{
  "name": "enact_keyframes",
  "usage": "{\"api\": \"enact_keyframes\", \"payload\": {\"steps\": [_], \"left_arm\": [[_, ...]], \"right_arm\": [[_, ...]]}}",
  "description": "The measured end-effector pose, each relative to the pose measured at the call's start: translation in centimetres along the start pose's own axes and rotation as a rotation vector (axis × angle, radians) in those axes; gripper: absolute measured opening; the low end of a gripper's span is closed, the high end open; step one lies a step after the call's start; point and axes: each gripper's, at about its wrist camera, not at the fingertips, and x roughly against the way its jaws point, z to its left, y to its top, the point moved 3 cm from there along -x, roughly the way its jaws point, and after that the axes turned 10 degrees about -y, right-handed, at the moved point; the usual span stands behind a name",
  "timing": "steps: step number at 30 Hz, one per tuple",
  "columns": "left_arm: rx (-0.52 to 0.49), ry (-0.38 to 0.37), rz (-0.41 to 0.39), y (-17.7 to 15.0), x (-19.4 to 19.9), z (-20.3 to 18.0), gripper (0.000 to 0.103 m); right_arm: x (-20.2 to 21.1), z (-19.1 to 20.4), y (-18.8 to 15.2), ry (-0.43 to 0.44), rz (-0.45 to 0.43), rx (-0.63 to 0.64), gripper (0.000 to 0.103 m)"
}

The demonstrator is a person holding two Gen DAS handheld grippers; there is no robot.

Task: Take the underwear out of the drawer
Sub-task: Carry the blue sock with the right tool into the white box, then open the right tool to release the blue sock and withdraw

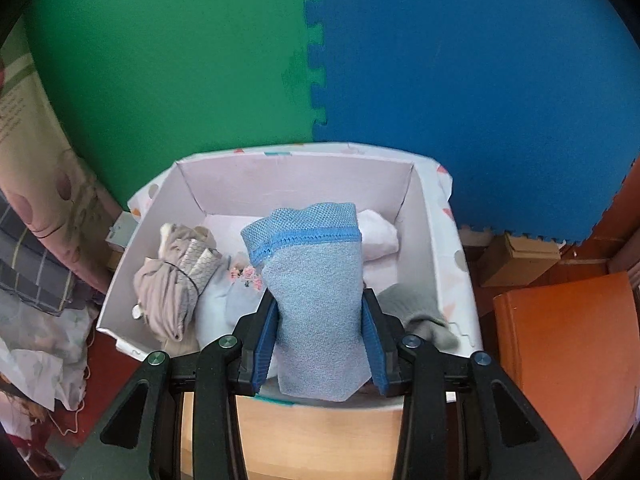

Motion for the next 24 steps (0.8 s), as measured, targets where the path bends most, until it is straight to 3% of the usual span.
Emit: {"api": "enact_keyframes", "payload": {"steps": [14, 21, 23, 24], "left_arm": [[-0.006, -0.014, -0.012, 0.0, 0.1, -0.1, 0.057], [-0.002, -0.021, -0.017, 0.1, 0.2, 0.0, 0.057], [-0.002, -0.024, -0.019, 0.1, 0.2, 0.0, 0.057], [-0.001, -0.027, -0.020, 0.1, 0.1, 0.0, 0.057]], "right_arm": [[-5.4, 1.0, 0.0, -0.054, 0.062, -0.029, 0.040], [-5.8, 1.4, -0.4, -0.068, 0.046, -0.018, 0.047], [-5.5, 1.7, -0.5, -0.064, 0.034, -0.016, 0.051], [-5.5, 1.7, -0.5, -0.060, 0.029, -0.015, 0.057]]}}
